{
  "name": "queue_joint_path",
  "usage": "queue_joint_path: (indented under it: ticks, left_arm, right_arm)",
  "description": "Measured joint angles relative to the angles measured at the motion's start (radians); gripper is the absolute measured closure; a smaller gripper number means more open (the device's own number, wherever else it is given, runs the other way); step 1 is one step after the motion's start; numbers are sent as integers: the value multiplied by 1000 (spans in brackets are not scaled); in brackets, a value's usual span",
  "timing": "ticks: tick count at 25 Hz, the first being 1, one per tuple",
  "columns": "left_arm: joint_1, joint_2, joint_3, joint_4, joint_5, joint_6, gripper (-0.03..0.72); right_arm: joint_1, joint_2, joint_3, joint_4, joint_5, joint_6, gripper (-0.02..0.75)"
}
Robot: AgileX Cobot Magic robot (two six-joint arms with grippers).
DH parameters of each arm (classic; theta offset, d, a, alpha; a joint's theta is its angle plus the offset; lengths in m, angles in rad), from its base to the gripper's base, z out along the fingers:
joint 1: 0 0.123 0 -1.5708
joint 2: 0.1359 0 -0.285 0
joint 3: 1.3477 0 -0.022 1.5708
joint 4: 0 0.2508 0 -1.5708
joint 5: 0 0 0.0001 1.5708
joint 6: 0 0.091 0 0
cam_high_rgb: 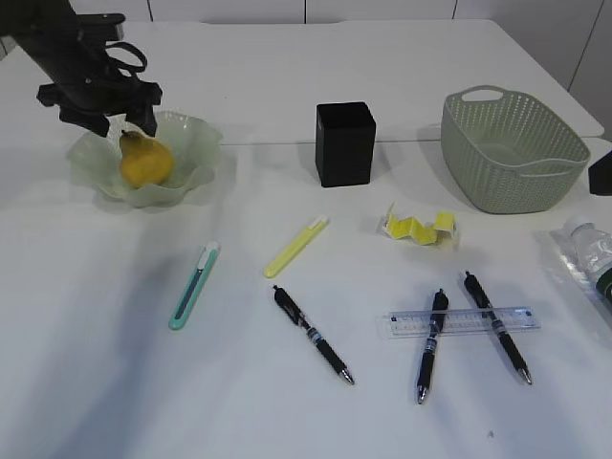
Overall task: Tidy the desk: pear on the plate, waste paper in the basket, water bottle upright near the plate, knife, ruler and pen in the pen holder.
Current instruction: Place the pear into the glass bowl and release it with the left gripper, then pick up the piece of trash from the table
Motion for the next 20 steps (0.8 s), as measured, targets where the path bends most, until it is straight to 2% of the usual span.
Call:
queue_joint_path:
  ticks: [7,20]
  left_arm:
    - [0,-104,0,38,112,0,146]
    - [0,-272,2,41,371,31,159]
  right_arm:
    - [0,0,0,0,-1,0,199]
    - [0,0,0,0,-1,0,199]
